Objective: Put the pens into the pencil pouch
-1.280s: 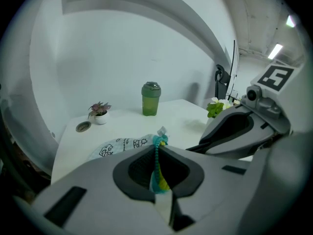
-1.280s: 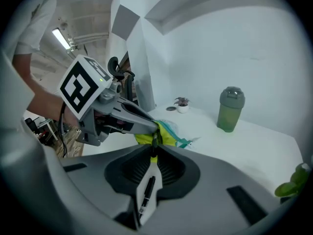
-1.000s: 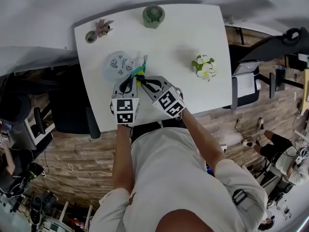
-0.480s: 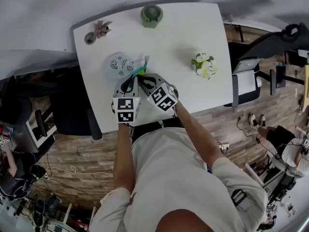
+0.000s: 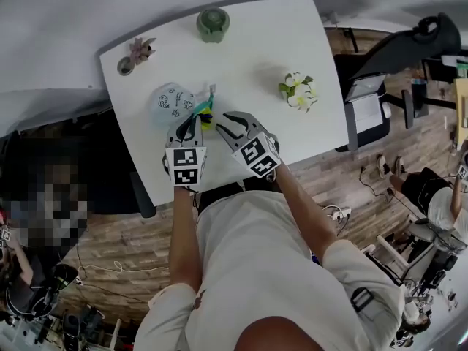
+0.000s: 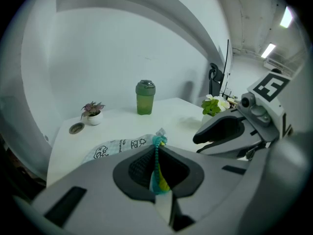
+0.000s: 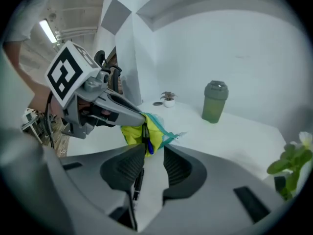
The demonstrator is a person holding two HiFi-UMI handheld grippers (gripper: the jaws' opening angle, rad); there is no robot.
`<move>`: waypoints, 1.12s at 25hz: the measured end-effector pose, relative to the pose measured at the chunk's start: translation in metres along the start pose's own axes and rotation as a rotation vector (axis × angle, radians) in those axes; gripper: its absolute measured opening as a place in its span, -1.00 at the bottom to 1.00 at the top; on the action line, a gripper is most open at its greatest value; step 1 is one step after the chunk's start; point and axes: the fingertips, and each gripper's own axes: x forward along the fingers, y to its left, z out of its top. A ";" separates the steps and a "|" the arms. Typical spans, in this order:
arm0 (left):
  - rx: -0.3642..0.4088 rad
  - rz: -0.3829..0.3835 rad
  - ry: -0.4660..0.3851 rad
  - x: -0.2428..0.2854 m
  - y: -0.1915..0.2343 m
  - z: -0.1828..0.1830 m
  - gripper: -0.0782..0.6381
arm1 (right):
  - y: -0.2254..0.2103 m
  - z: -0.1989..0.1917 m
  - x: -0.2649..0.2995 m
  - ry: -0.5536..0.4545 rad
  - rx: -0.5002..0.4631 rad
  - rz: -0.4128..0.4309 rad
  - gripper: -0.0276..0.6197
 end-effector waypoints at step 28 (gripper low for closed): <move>0.145 -0.027 0.043 0.009 -0.010 -0.016 -0.76 | 0.034 -0.133 -0.060 0.198 0.156 -0.123 -0.52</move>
